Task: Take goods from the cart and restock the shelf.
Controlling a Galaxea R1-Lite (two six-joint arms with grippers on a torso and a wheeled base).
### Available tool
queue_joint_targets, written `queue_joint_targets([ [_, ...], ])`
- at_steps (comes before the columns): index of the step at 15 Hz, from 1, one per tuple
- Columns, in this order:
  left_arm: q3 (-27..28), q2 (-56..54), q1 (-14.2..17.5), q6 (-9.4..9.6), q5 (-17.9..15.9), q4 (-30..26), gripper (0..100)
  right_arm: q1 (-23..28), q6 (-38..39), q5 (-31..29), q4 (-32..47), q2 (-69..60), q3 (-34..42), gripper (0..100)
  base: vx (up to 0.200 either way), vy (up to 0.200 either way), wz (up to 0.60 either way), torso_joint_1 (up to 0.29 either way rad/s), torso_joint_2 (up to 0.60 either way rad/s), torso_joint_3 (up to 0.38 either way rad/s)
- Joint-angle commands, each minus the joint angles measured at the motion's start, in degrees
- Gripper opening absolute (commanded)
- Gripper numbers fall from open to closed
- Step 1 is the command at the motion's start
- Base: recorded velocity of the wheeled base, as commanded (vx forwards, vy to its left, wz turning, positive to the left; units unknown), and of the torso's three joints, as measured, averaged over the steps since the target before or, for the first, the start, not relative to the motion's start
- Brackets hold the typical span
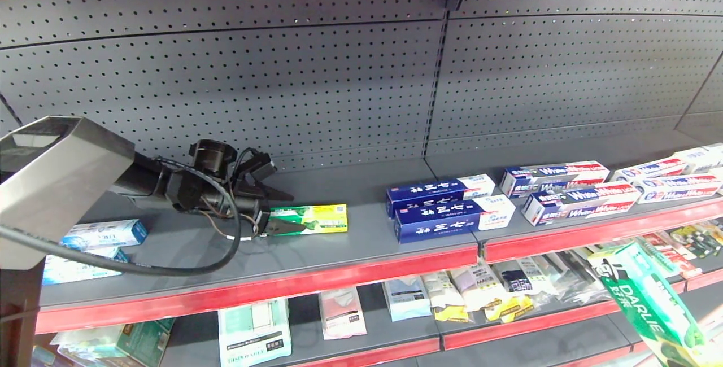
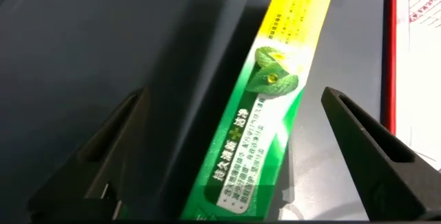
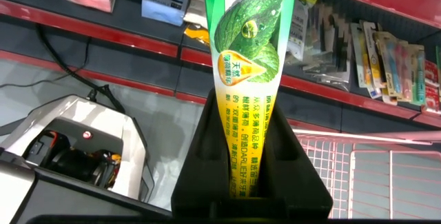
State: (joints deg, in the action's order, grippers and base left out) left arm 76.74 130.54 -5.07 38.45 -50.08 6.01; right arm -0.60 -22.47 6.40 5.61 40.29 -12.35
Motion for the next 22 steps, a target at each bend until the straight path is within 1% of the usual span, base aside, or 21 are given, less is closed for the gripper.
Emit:
queue_joint_targets([
  [1, 0.1, 0.0, 0.9, 0.49, 0.0, 0.0, 100, 0.0, 0.0, 0.0, 0.0, 0.1, 0.0, 0, 0.0, 0.0, 0.0, 0.0, 0.0, 0.0],
  [2, 0.0, 0.0, 1.6, 1.28, 0.0, -0.6, 100, 0.0, 0.0, 0.0, 0.0, 0.1, 0.1, 0, 0.0, 0.0, 0.0, 0.0, 0.0, 0.0],
  [4, 0.1, -0.2, 2.4, 3.83, 0.0, -2.8, 100, 0.0, 0.0, 0.0, 0.0, 0.1, 0.1, 0, 0.0, 0.0, 0.0, 0.0, 0.0, 0.0],
  [5, 0.1, -0.1, 3.1, 4.35, 0.0, -3.4, 100, 0.0, 0.1, 0.0, 0.0, 0.0, 0.1, 0, 0.0, 0.0, 0.0, 0.0, 0.0, 0.0],
  [9, 0.3, 0.0, 3.4, 4.44, 0.0, -3.4, 100, 0.0, 0.0, 0.0, 0.0, 0.1, 0.3, 0, 0.0, 0.0, 0.0, 0.0, 0.0, 0.0],
  [12, 1.7, 0.2, 3.0, 4.35, 0.0, -3.5, 100, 0.0, 0.0, 0.0, 0.0, 0.1, 0.4, 0, 0.0, 0.0, 0.0, 0.0, 0.0, 0.0],
  [14, 1.7, 0.2, 2.9, 4.35, 0.0, -3.5, 100, 0.0, 0.0, 0.0, 0.0, 0.3, 0.4, 0, 0.0, 0.0, 0.0, 0.0, 0.0, 0.0],
  [15, 1.7, 0.5, 2.9, 4.44, 0.0, -3.5, 0, 0.0, 0.0, 0.0, 0.0, 0.3, 0.5, 0, 0.0, 0.0, 0.0, 0.0, 0.0, 0.0],
  [22, 1.7, 0.9, 2.5, 4.44, 0.0, -3.5, 0, 0.0, 0.0, 0.0, 0.0, 0.7, 0.6, 0, 0.0, 0.0, 0.0, 0.0, 0.0, 0.0],
])
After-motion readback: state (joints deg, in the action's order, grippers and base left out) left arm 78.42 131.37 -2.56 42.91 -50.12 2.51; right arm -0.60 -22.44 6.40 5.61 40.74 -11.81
